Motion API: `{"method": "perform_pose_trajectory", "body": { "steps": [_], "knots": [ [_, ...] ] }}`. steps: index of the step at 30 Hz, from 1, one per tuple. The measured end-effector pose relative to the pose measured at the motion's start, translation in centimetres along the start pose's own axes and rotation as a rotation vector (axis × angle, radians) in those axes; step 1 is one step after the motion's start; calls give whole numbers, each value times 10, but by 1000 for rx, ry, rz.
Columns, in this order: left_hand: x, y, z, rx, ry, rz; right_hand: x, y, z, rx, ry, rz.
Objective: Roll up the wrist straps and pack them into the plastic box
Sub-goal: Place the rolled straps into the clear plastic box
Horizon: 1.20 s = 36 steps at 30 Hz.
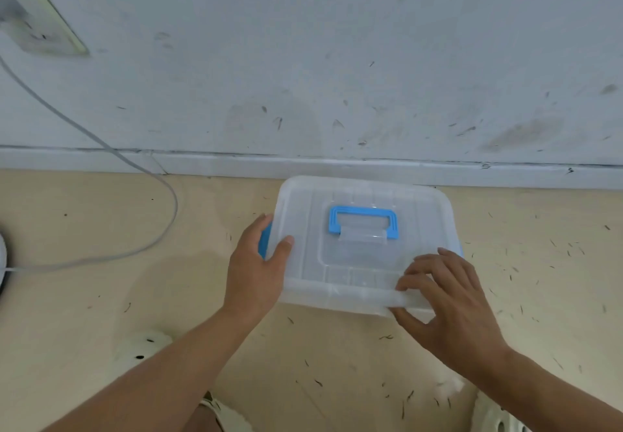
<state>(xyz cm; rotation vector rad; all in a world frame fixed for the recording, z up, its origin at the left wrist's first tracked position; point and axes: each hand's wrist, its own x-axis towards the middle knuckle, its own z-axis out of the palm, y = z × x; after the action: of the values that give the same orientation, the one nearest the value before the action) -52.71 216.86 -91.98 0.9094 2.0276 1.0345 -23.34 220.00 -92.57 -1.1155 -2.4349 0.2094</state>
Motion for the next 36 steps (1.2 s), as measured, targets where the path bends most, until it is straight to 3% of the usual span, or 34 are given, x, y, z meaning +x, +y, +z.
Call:
{"method": "perform_pose_trajectory", "body": {
  "steps": [3,7,12,14,22,27,36],
  "knots": [
    [1,-7,1,31,-6,8,-4,1,0,29,-51,-12],
    [2,-11,2,53,-14,10,1,1,-4,162,13,159],
    [1,-12,4,46,-1,13,23,13,-12,289,1,816],
    [-1,-12,4,47,0,8,28,12,-15,368,-31,966],
    [-8,-13,6,7,4,-44,10,4,-11,463,-32,1063],
    [-7,-7,6,-154,-14,-255,13,9,-6,805,11,1320],
    [-8,-5,8,-58,96,-90,14,8,-3,776,140,1270]
  ]
}}
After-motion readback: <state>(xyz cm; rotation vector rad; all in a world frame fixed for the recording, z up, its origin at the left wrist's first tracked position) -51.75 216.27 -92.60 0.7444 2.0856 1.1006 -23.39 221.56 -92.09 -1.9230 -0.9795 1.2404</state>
